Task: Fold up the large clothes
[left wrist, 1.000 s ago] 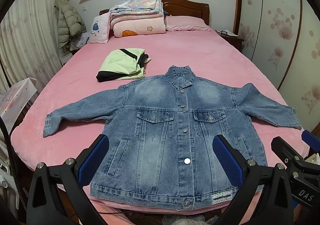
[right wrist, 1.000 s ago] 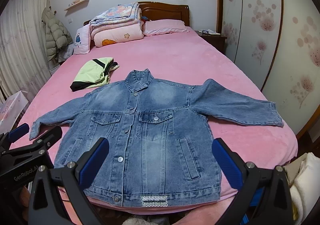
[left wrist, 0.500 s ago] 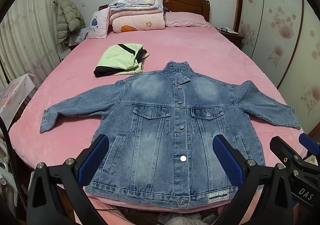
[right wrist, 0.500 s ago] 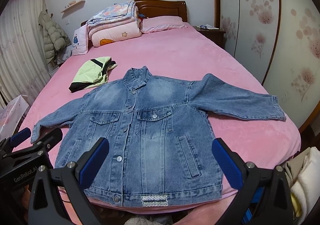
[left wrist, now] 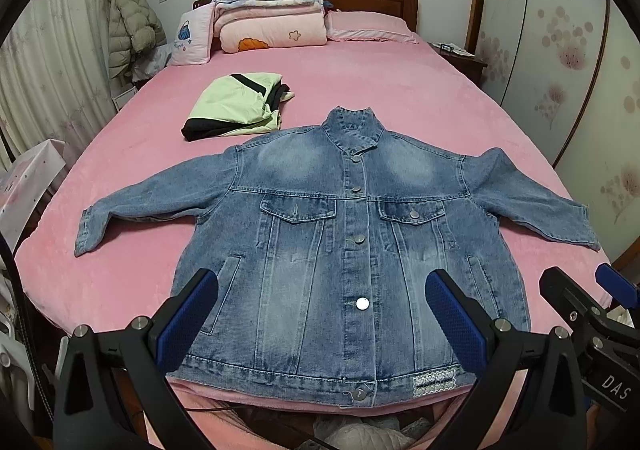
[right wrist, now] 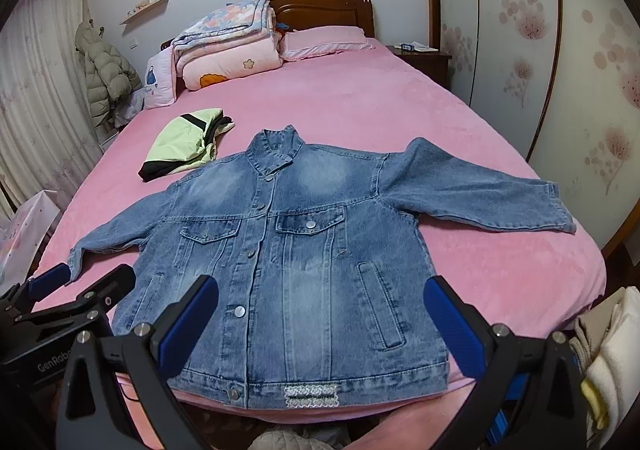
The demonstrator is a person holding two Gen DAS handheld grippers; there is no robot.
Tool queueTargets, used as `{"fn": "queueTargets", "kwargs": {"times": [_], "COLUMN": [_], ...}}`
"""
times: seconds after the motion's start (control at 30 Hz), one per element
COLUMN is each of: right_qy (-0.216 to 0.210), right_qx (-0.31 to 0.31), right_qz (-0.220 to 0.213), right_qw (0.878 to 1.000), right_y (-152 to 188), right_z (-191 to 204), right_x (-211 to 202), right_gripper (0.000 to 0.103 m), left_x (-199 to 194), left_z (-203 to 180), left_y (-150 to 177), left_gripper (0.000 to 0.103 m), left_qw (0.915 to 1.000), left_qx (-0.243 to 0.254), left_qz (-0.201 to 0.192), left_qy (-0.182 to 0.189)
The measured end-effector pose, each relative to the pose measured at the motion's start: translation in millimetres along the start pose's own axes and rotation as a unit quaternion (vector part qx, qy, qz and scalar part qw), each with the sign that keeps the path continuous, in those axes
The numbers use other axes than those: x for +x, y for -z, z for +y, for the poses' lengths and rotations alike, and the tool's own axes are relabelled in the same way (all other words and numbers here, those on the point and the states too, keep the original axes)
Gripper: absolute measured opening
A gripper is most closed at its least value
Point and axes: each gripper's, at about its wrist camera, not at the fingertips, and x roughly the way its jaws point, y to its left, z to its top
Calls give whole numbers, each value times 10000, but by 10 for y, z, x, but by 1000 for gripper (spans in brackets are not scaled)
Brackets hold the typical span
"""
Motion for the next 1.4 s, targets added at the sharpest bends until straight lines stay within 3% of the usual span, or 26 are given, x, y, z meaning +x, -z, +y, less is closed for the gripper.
{"fn": "queueTargets", "kwargs": {"times": [0.3, 0.8, 1.23, 1.4], "right_qy": [-27, 61, 471, 585], "right_qx": [-49, -81, -145, -212], "right_qz": [-33, -88, -908, -973], "right_qw": [10000, 9999, 9947, 9933], "right_y": [6, -29, -431, -422], "right_z": [3, -16, -255, -251], "right_x": [-17, -77, -598, -616], "right_gripper": [103, 103, 103, 103], "left_x": [44, -13, -306, -328], "left_z": [-27, -126, -507, -566], "left_y": [26, -57, -332, -298], "left_gripper": [103, 103, 102, 102], "left_qw": [9999, 9999, 9956, 9947], "left_qx": [2, 131, 419, 572], "left_qz": [110, -34, -588, -678], "left_qy": [26, 69, 597, 518]}}
